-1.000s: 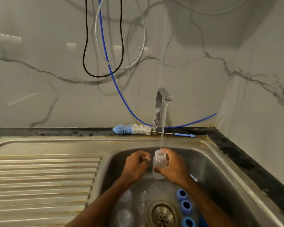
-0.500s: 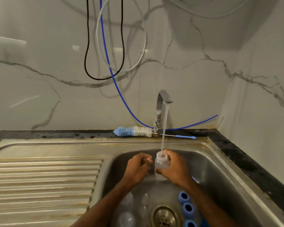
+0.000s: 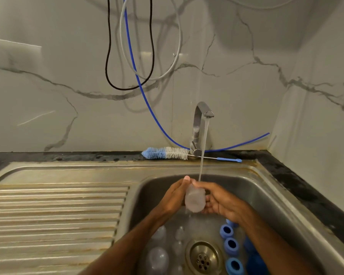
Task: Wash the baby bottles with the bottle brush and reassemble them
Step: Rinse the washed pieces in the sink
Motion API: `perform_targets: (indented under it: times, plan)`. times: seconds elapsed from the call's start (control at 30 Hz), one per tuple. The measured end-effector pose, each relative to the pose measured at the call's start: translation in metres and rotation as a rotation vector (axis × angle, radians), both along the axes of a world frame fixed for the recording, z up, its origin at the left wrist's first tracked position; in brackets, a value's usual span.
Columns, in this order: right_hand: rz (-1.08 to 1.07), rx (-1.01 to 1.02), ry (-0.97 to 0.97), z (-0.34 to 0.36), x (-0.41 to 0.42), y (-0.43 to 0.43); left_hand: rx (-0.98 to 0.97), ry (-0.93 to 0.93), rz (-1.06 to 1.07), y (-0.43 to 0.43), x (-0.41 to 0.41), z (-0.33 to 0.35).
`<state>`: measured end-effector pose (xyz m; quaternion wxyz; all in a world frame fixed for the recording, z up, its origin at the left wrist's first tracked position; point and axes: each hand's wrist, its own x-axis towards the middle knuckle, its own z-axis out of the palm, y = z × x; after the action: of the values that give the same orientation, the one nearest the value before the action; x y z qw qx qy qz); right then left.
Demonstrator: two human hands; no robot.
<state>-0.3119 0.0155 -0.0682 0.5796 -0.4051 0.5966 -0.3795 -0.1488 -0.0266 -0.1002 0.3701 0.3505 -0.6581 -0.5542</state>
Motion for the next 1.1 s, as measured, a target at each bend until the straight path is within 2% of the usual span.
perform_targets:
  times: [0.2,0.4,0.5,0.67,0.73,0.87,0.97,1.1]
  plan:
    - [-0.061,0.122,-0.307,0.001,-0.015,-0.003,0.079,-0.002,0.004,-0.001,-0.006,-0.004]
    - [-0.066,0.127,-0.341,-0.002,-0.021,-0.006,0.101,0.018,0.002,-0.001,-0.007,-0.005]
    - [-0.08,0.057,-0.204,-0.002,-0.018,-0.007,0.107,0.026,0.009,-0.003,-0.006,-0.006]
    - [0.006,-0.195,0.369,-0.016,-0.013,-0.006,0.048,-0.02,0.095,-0.013,-0.002,-0.02]
    - [0.044,-0.289,0.544,-0.018,-0.007,-0.007,0.035,-0.051,0.129,-0.016,-0.001,-0.024]
    - [-0.123,-0.402,0.55,-0.013,0.003,-0.009,0.037,-0.069,0.147,-0.019,0.001,-0.026]
    - [-0.042,-0.436,0.666,-0.018,0.002,-0.008,0.025,-0.088,0.171,-0.019,0.0,-0.029]
    - [-0.131,-0.534,0.655,-0.015,0.0,-0.009,-0.004,-0.132,0.182,-0.022,-0.001,-0.031]
